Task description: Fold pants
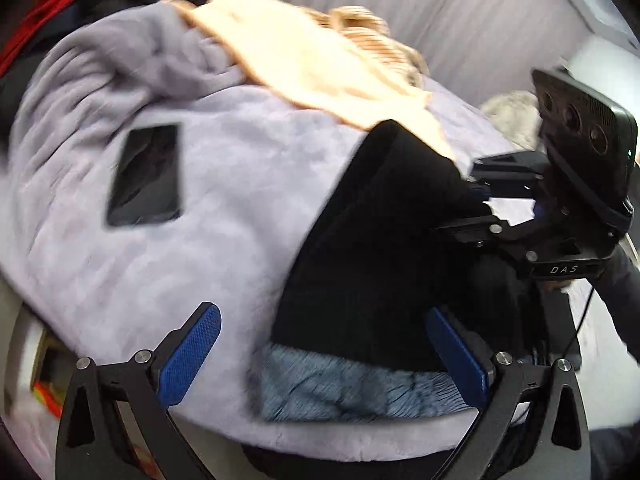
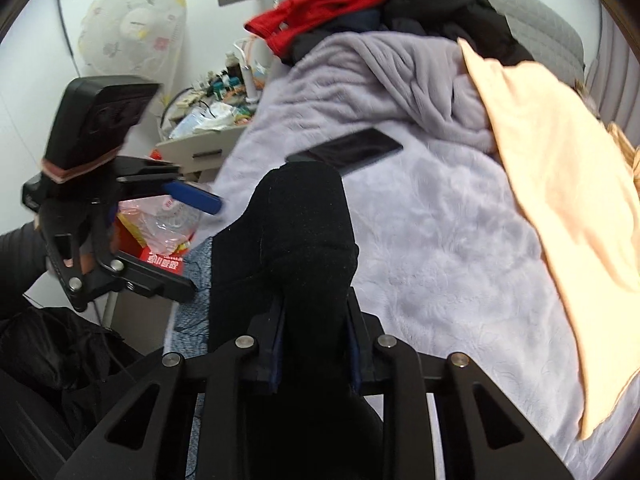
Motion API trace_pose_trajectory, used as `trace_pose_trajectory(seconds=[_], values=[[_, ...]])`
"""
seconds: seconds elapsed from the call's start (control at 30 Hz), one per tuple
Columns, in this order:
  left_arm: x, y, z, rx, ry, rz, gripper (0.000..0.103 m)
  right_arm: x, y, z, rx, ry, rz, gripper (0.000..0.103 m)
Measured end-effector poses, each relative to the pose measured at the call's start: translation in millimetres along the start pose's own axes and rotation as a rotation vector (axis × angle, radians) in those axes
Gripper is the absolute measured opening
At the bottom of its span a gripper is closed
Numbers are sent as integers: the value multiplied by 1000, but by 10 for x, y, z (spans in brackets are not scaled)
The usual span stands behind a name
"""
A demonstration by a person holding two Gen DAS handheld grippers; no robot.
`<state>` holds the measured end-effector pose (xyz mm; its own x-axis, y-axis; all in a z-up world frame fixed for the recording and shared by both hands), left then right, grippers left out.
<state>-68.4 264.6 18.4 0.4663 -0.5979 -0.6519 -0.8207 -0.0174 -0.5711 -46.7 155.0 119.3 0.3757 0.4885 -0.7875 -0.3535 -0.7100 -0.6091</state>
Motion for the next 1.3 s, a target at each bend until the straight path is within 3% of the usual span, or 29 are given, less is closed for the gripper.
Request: trace_pose_trajectory(seconds=[0.07,0.23,0.27,0.33,0.37,0.4,0.47,0.53,0.6,0.7,0.83,0.93,1.0,1.03,1.1,1.17,1.23,1.3], values=[[200,-78,-71,86,41,55,103,-112,-13,30,-4,-3,-28,27],[647,-104,-135,95,159,205,103,-323,15,127,-25,-3,-74,27],[697,-112,-142,107,136,208,102,-338,13,151,-32,2,-75,27],[739,-114,-120,117,96,236,77,-315,22,147,-35,21,-63,27],[728,-110,-105,90,146,257,46,-272,31,136,-35,32,-43,27],[718,-103,-101,68,157,271,39,-237,48,127,-37,42,-25,30],[721,-73,-177,123,83,281,36,-175,40,106,-24,72,-4,42],[758,-57,-249,162,16,292,34,-153,4,69,4,86,13,72],[813,-81,-245,148,-19,316,32,-203,-27,18,23,133,16,75],[844,-139,-178,91,-5,327,32,-352,86,-105,30,233,86,81],[811,-149,-173,94,-23,322,32,-504,679,-289,-13,362,260,81],[783,-143,-346,138,-84,321,31,-469,1245,-477,-21,527,409,81],[718,-135,-503,142,-111,324,30,-421,1472,-523,-14,609,459,81],[702,-151,-534,140,-125,326,29,-410,1518,-490,10,595,458,81],[633,-162,-670,138,-146,323,29,-415,1557,-231,57,474,421,81],[521,-147,-865,156,-154,306,28,-477,1544,275,-25,314,360,81],[443,-170,-1021,178,-155,289,28,-507,1573,646,-184,315,332,81],[365,-206,-1158,200,-147,274,27,-465,1609,633,-169,275,361,81]])
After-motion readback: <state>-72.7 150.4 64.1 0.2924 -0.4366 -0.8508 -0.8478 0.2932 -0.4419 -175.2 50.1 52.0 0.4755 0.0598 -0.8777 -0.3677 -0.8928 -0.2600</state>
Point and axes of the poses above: each gripper's, at about its wrist camera, not at the fingertips, and x roughly the way its jaws point, z to its left, y to its underside, the point moved 3 cm from there along x, roughly the way its jaws point, and after that the axes turned 12 degrees about y, right-handed, at the moved point
